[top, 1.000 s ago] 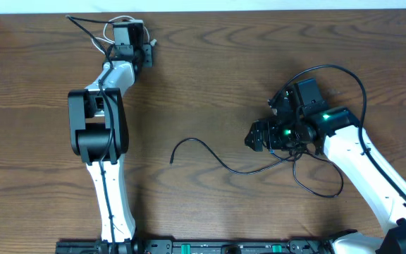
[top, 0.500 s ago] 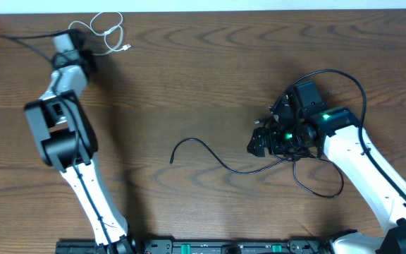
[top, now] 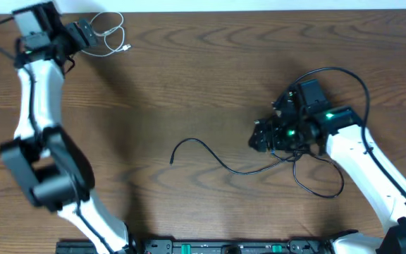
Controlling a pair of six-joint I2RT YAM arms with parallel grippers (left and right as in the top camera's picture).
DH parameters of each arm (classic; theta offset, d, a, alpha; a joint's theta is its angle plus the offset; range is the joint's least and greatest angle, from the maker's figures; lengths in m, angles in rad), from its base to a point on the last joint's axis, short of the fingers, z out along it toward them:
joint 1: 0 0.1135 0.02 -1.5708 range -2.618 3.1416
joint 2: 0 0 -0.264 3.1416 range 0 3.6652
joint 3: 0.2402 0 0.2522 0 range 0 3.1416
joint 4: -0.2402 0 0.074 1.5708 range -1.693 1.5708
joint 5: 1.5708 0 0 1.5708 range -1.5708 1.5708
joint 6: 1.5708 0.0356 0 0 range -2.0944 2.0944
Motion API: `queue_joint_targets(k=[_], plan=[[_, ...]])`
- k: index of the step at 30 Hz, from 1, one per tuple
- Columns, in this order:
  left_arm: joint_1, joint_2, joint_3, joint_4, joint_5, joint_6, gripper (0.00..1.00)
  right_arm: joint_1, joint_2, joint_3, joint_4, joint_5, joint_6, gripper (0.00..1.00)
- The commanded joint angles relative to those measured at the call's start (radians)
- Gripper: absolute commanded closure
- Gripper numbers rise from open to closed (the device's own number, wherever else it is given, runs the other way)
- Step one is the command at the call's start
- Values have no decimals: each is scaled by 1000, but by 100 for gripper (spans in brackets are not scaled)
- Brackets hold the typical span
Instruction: Untangle cables
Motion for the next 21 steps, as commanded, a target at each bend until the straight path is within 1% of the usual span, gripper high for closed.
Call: queue_joint_targets(k=[1,4,5,7,8,9,10,11,12,13,14,16,18,19,21], plan=[[-22,-106,8,-142,402,-183,0,-135,-6,-2,-5,-28,21,1],[-68,-137,8,-269,597,-199,0,-274,-6,-2,-21,-97,20,1],[-94,-137,8,-319,620,-199,0,-328,-6,-2,-27,-116,20,1],[-154,-135,4,-440,592,-197,0,-416,-6,-2,-47,-169,21,1],[-197,-135,-3,-504,564,-171,0,-471,-6,-2,-69,-207,20,1],[-227,-135,-8,-539,560,-123,0,-489,-6,-2,-80,-210,17,1],[-262,-135,-12,-575,561,-61,0,-511,-6,-2,-97,-209,9,1],[-310,-135,-16,-618,560,26,0,-536,-6,-2,-107,-209,-8,1],[-340,-135,-18,-644,553,70,0,-549,-6,-2,-110,-205,-14,1],[-391,-135,-19,-688,529,121,0,-573,-6,-2,-111,-190,-13,1],[-438,-135,-19,-720,498,144,0,-594,-6,-2,-110,-182,-12,1],[-528,-135,-19,-758,417,147,0,-635,-6,-2,-106,-181,10,1],[-645,-133,-19,-759,310,146,0,-685,-6,-2,-106,-166,60,1],[-681,-133,-19,-755,266,146,0,-704,-6,-2,-105,-159,75,1],[-777,-132,-19,-761,135,141,0,-760,-6,-2,-100,-142,106,1]])
